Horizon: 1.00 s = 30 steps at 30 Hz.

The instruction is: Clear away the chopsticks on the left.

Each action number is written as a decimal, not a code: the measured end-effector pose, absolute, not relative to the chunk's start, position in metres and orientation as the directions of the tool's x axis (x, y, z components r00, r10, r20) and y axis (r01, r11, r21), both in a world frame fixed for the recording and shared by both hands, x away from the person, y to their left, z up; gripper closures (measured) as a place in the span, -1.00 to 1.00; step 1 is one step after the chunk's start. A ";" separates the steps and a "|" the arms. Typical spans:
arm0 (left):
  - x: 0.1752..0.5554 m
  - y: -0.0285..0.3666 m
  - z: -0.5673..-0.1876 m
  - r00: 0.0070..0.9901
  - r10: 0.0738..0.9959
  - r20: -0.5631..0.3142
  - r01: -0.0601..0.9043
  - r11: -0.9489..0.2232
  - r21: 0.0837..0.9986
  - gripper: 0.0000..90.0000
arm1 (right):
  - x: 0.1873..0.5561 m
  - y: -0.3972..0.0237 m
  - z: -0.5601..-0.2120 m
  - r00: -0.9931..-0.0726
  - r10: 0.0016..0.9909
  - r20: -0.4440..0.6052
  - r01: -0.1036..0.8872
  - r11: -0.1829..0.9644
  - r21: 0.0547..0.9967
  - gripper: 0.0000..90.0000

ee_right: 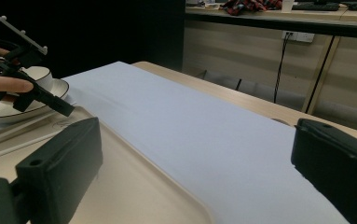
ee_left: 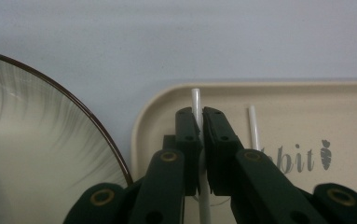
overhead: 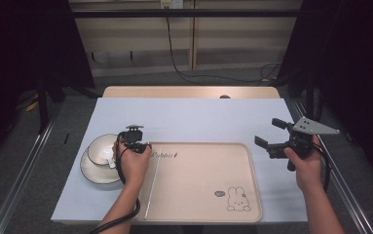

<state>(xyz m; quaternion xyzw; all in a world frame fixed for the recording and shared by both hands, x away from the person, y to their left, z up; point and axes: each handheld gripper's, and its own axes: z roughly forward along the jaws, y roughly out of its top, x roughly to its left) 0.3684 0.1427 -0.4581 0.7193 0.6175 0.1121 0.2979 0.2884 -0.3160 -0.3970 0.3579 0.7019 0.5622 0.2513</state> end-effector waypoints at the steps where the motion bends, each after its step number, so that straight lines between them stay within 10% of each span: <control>1: 0.368 0.143 -0.458 0.211 0.956 -0.206 0.821 -0.059 0.568 0.90 | 0.288 -0.316 -0.397 -0.616 0.786 0.046 0.219 0.115 0.969 -0.96; 30: 0.358 0.162 -0.406 0.302 0.915 -0.268 0.738 -0.046 0.673 0.60 | 0.288 -0.317 -0.395 -0.611 0.790 0.048 0.217 0.109 0.970 -0.96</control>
